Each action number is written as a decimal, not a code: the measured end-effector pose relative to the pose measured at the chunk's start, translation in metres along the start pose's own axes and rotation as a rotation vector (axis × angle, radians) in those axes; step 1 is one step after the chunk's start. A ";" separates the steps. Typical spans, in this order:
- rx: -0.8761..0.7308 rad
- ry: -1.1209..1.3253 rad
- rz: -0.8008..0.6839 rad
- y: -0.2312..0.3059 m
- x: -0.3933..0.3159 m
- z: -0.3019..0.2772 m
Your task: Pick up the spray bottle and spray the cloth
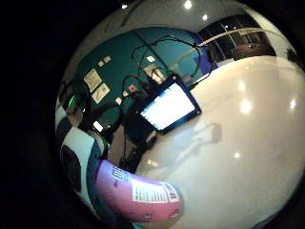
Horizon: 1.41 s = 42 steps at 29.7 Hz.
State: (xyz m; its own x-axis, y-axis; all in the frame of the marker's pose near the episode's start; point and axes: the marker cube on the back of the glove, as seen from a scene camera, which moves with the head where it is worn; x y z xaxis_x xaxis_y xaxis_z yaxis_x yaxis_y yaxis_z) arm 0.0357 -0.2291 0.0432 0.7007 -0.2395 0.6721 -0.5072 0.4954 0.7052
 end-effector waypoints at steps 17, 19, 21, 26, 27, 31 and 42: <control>-0.043 0.045 0.026 -0.001 0.000 0.000; -0.057 0.029 0.058 0.005 0.002 0.004; -0.074 0.009 0.107 0.011 0.003 0.007; -0.123 -0.024 0.215 0.016 0.000 0.003; -0.132 -0.010 0.212 0.014 -0.003 0.001; -0.192 0.088 0.163 0.005 -0.018 -0.013; -0.560 0.350 0.145 0.000 -0.037 -0.050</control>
State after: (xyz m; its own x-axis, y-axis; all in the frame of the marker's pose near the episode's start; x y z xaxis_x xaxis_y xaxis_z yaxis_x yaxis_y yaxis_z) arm 0.0350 -0.1787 0.0074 0.8143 0.0999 0.5717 -0.3375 0.8829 0.3264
